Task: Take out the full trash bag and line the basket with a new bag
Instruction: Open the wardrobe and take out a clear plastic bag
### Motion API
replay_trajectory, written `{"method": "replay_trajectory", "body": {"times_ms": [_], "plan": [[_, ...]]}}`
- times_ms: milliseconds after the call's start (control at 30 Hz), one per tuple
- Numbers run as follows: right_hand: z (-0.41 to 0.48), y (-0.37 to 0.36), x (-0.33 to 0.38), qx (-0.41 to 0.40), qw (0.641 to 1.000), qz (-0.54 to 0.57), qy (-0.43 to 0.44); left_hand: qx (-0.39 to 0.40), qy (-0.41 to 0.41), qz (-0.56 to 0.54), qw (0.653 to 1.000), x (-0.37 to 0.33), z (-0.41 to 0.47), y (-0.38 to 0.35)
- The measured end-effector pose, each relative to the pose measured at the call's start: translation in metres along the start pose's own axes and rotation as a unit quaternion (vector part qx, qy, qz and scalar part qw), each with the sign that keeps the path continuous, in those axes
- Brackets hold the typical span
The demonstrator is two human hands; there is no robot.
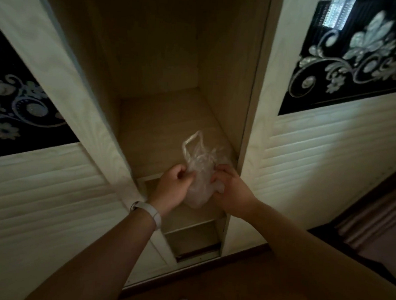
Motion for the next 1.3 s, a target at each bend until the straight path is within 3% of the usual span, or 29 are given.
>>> {"method": "replay_trajectory", "body": {"times_ms": [133,267,667,900,1000,1300], "plan": [[-0.026,0.018,-0.002,-0.029,0.993,0.103,-0.054,0.005,-0.021,-0.029,0.999,-0.004,-0.029,-0.010],[-0.055,0.040,0.009,-0.061,0.962,0.237,-0.123,0.037,-0.030,-0.066,0.997,-0.011,-0.069,-0.018],[-0.145,0.107,0.016,-0.149,0.963,0.132,-0.183,0.203,-0.066,-0.105,0.971,-0.071,-0.126,-0.077],[-0.210,0.149,0.016,-0.159,0.952,0.070,-0.253,0.292,-0.226,-0.064,0.927,-0.128,-0.123,-0.130],[-0.239,0.164,0.021,-0.200,0.932,0.050,-0.298,0.319,-0.260,-0.068,0.909,-0.145,-0.128,-0.152],[-0.337,0.180,0.044,-0.388,0.813,0.105,-0.421,0.512,-0.185,-0.145,0.826,-0.160,-0.138,-0.214]]}}
Point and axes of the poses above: each hand's wrist, its own z-axis towards the middle knuckle, its own y-axis out of the back of the hand, x = y × z, the point moved 2 cm from there along z, towards the middle knuckle, and after that the axes turned 3 degrees about y, right-handed, at the moved point
